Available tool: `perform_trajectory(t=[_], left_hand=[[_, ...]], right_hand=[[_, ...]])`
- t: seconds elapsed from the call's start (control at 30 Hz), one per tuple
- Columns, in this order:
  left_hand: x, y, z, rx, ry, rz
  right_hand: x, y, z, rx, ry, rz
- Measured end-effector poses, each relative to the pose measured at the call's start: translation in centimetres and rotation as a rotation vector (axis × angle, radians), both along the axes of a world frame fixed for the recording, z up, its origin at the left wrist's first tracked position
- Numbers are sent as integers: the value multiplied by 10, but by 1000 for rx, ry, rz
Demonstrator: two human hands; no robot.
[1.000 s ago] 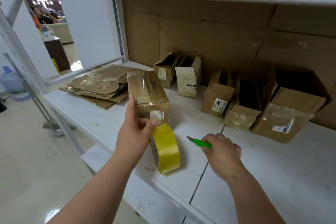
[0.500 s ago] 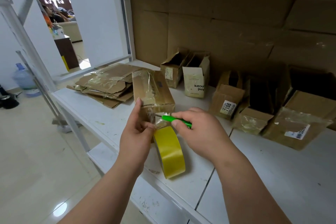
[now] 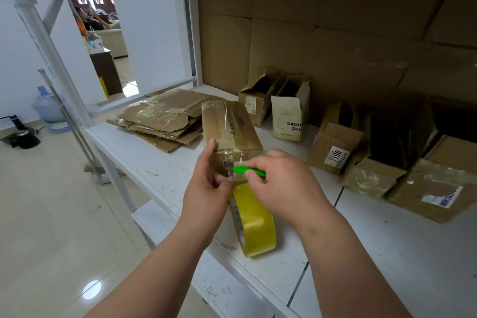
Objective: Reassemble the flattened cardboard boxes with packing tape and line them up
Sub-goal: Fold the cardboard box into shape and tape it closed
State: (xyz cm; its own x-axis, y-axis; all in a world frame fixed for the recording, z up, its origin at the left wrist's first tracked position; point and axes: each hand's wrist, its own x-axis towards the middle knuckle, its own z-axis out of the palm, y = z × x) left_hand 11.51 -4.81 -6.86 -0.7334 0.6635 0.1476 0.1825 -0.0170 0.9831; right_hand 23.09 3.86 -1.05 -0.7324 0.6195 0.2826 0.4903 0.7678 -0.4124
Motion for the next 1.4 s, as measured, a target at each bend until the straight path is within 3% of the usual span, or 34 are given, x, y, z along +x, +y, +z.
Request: perform_trajectory(t=[0.33,0.5,0.77,0.97,1.07,1.17,1.23,1.4], left_hand=[[-8,1,2,-46,54,-7],[-5,1,5,-49,36,-37],[-10,-3,5,-39,-25,-83],[-9,-3,9,-13,-62,-124],[-10,-3,9,-12,-53,-141],[-11,-3,7,-9,-46,-146],[-12,-4,7,-11,-38,-153],[-15,-6,6,8,-11,-177]], right_hand=[[4,8,7,3,-27,-67],[-3,5,3,94,-128,-62],[46,39,-23,-196,-1,-320],[39,38,-71,-133,-419,-331],[28,28,-71,-259,-100,-365],[15,16,-51,-795,326,-259],[9,9,-41,-982,366,-195],[-8,3,-46,-1038,422,-235]])
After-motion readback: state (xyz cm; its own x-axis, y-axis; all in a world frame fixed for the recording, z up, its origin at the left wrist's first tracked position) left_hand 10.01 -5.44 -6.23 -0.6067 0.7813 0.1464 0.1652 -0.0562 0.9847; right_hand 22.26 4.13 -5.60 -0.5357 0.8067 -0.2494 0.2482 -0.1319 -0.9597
